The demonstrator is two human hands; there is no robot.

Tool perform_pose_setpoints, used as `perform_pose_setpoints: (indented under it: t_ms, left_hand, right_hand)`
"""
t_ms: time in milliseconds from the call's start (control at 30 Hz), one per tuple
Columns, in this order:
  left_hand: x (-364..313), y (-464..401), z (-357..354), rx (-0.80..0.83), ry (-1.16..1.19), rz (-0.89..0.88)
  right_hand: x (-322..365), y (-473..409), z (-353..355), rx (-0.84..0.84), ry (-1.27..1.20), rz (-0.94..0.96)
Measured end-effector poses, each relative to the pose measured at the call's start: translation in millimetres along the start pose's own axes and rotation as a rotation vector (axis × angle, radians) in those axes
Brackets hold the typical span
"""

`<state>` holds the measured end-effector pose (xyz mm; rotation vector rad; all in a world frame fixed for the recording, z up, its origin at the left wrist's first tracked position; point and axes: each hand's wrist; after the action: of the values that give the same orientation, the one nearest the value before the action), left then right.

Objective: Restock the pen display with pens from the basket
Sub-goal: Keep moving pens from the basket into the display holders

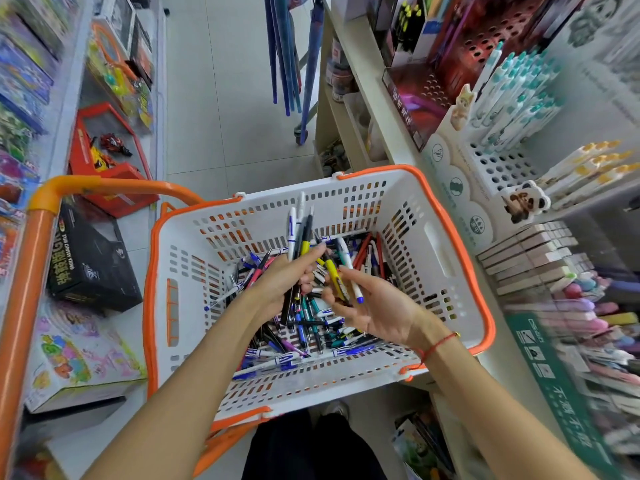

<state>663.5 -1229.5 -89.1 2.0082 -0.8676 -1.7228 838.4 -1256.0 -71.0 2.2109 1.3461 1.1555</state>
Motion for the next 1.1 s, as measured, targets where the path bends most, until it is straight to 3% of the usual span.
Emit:
perform_pose_setpoints:
  t_ms: [167,233,333,500,633,833,1033,1100]
  left_hand:
    - [1.9,5.8,11.8,-0.039,0.18,0.012]
    - [0.8,7.1,13.4,-0.068,0.305,-0.02]
    - [-3.4,7.3,12.4,-0.131,0.439,-0.053]
    - [-1.9,7.8,10.6,-0.156,0.349,-0.082]
    - [-0.4,9.3,-0.3,-0.086,0.292,-0.043]
    - [-5.1,11.0,-19.8,0.013,0.56,-0.038]
    - [-11.5,8.3,-53.0,0.064,0.368,-0.002]
    - [-14.8,6.2,-67.5,0.041,0.347,-0.015]
  right_hand:
    - [7.3,5.6,17.9,-0.434,0.468,0.099]
    - [13.8,10.8,21.7,-0.444,0.673,0.079]
    - [26.8,17.2,18.0,-0.33,0.933,-0.019]
    - [40.1,14.5,3.4,-0.313,0.671,-0.03]
    - [31.2,3.1,-15.6,-0.457,0.583,0.088]
    - [-3.5,-3.3,-15.3,-0.65,0.882,0.689]
    - [-9.7,8.3,-7.9,-0.75,1.432,0.672]
    - [-8.8,23.0,-4.5,-0.753,1.515,0.679]
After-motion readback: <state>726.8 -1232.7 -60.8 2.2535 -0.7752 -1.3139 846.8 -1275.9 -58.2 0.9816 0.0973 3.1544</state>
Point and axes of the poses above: each hand's wrist, its own y-axis away from the middle knuckle, its own z-axis out of the back of the hand, x = y × z
